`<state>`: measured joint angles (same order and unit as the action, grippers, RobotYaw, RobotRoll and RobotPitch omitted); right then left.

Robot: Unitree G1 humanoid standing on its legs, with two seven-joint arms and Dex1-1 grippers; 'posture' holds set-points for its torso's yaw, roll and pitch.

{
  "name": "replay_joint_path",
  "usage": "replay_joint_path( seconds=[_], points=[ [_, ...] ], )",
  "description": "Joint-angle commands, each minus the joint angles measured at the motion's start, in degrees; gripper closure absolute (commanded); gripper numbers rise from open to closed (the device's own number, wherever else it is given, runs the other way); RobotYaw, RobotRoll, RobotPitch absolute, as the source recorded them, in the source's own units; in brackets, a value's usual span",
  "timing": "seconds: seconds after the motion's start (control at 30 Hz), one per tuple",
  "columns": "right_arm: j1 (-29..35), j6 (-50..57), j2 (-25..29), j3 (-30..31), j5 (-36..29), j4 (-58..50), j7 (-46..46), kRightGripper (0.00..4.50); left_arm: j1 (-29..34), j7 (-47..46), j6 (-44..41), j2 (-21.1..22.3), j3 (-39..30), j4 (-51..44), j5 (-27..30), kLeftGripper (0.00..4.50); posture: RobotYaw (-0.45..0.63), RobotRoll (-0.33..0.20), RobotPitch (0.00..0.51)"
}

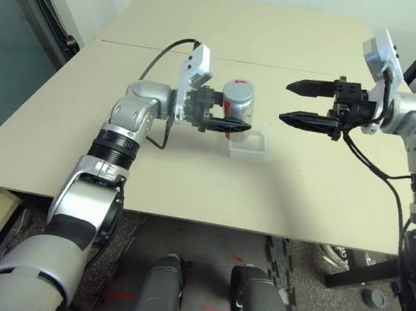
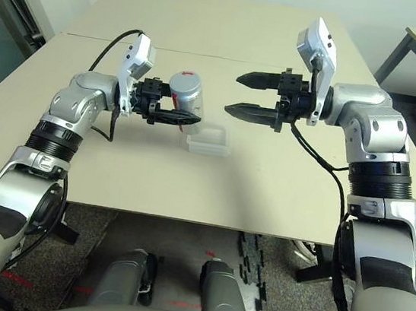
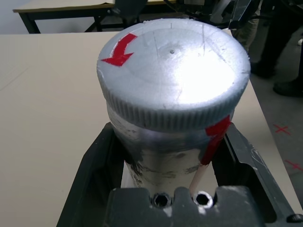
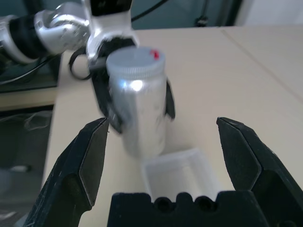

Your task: Pour the medicine from the bottle into the box.

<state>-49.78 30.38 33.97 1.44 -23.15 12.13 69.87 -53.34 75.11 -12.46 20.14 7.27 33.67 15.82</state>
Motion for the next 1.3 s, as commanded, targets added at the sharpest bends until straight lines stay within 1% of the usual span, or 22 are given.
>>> replay_joint_path(
  seconds=[0.03, 0.17, 0.43, 0.63, 1.07, 1.3],
  points=[
    [-0.05, 0.90, -1.27, 0.29, 1.03, -2.07, -4.53, 0.00, -1.33, 0.25, 2.26, -0.47, 0.31, 2.81, -1.32, 1.68, -0.03, 0.000, 0.077],
    [-0.28, 1.65, -3.14, 1.09, 0.92, -3.72, -7.08, 0.00, -1.83, 0.65, 3.06, -1.07, 0.56, 4.21, -1.64, 1.68, -0.03, 0.000, 0.079],
    [1.10, 6.21, -3.77, 3.20, -1.27, -8.88, -6.63, 0.00, -2.51, 1.14, 3.79, -1.68, 0.70, 5.68, -2.28, 1.68, -0.03, 0.000, 0.083],
    [1.09, 7.17, -5.43, 4.11, -1.30, -10.22, -7.95, 0.00, -3.08, 1.46, 4.16, -2.15, 0.92, 6.69, -2.57, 1.68, -0.03, 0.000, 0.090],
    [-1.68, 5.54, -9.85, 6.34, 2.86, -6.80, -13.71, 0.00, -2.50, 1.61, 4.19, -3.44, 1.23, 6.17, -3.18, 1.68, -0.02, 0.000, 0.096],
    [-2.62, 4.31, -10.82, 6.20, 4.15, -4.41, -15.11, 0.00, -2.43, 1.67, 3.95, -3.65, 1.20, 5.89, -3.17, 1.68, -0.02, 0.000, 0.097]
  ],
)
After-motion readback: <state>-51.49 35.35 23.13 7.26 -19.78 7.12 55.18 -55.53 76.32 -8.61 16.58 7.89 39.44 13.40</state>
